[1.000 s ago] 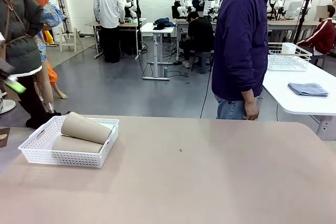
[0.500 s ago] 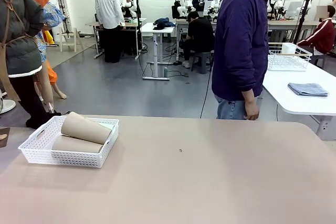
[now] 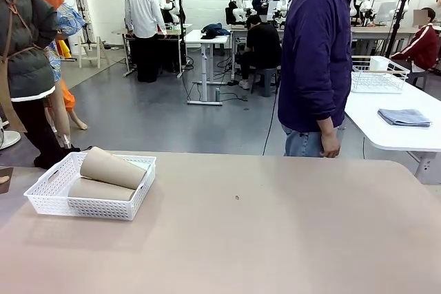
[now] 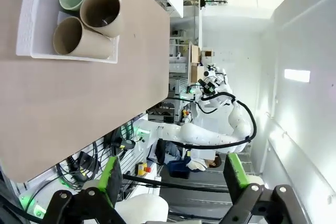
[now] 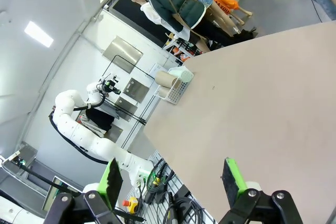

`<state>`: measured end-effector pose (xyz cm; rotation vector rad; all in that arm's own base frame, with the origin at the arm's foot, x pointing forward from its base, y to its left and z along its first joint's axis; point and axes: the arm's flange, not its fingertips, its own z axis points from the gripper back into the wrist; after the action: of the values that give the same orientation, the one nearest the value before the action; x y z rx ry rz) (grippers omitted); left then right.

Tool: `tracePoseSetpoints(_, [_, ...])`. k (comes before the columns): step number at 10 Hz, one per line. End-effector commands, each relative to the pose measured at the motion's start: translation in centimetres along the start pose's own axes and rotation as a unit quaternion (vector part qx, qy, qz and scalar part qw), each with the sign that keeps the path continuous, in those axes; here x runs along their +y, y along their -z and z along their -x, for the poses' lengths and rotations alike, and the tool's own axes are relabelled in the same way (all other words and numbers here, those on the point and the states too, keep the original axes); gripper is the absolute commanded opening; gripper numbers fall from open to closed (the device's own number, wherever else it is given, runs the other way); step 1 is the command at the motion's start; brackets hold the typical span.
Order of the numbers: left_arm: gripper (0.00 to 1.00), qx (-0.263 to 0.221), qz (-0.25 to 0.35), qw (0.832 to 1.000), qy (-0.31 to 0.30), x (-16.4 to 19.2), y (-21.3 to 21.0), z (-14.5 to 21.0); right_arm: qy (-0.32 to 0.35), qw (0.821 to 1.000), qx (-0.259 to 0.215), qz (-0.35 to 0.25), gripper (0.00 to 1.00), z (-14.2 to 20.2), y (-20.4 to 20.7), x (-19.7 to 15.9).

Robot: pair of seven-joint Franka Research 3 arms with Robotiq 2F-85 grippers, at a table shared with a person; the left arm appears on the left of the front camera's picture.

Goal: Clean and organize the cups into the basket.
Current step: Move the Organizing basket back to the left side of the table.

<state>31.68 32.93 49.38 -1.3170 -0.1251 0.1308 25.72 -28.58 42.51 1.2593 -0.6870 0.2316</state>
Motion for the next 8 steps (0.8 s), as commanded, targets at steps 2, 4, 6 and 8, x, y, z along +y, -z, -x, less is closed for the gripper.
tracePoseSetpoints(2, [1.00,0.000,0.000,1.000,0.000,0.0,0.0,0.0,0.000,1.000,0.003,0.005,1.00,0.3,0.1,0.1])
tracePoseSetpoints(4, [1.00,0.000,0.000,1.000,0.000,0.0,0.0,0.0,0.000,1.000,0.003,0.005,1.00,0.3,0.1,0.1])
tracePoseSetpoints(6, [1.00,0.000,0.000,1.000,0.000,0.0,0.0,0.0,0.000,1.000,0.003,0.005,1.00,0.3,0.1,0.1])
tracePoseSetpoints(8, [1.00,0.000,0.000,1.000,0.000,0.0,0.0,0.0,0.000,1.000,0.003,0.005,1.00,0.3,0.1,0.1])
